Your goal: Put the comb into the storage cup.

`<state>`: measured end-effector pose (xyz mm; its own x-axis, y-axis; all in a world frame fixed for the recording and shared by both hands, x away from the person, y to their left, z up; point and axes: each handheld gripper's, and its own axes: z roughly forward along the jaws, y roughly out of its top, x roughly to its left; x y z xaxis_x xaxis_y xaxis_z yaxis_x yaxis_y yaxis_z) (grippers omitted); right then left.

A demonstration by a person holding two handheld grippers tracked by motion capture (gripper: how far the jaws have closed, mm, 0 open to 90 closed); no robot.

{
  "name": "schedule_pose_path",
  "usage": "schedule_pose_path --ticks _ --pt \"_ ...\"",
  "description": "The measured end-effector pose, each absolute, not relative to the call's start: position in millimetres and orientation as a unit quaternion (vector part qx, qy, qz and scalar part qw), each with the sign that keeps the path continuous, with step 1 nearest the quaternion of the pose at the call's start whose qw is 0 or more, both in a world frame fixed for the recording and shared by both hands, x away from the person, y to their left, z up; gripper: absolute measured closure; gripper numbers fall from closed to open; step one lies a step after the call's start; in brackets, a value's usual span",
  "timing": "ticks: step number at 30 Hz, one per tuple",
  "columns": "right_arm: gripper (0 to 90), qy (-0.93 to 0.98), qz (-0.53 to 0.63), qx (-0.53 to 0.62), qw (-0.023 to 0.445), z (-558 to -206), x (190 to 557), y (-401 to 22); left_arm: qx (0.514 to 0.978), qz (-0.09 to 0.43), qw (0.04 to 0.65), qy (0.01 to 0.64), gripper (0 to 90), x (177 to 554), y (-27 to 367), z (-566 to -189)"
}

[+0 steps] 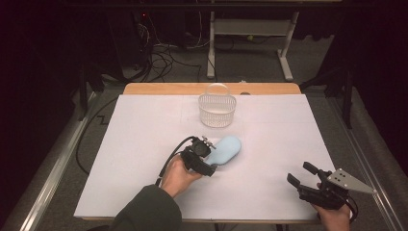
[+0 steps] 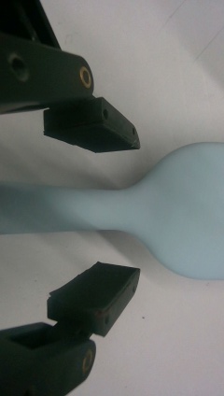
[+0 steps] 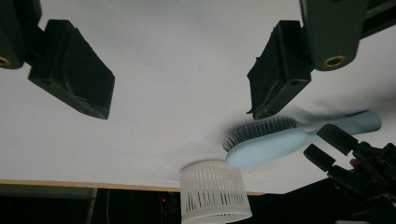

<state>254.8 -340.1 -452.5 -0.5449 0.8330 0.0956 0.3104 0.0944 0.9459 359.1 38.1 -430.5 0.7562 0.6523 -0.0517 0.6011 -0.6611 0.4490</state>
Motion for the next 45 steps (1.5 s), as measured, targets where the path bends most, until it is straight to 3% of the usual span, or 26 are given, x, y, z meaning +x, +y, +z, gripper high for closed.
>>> schedule_pose_path --ticks 20,22,45 --pt "23.1 0.704 0.530 0.405 0.243 -453.0 255.0 -339.2 0.911 0.049 0.209 0.354 33.0 365.9 28.1 -444.0" --pt "23.1 0.705 0.529 0.406 0.243 -453.1 255.2 -338.7 0.909 0.042 0.214 0.356 37.6 366.8 27.9 -444.6" --pt "23.5 0.715 0.520 0.401 0.241 -454.8 256.6 -336.4 0.914 0.041 0.198 0.351 54.3 368.7 23.2 -444.6"
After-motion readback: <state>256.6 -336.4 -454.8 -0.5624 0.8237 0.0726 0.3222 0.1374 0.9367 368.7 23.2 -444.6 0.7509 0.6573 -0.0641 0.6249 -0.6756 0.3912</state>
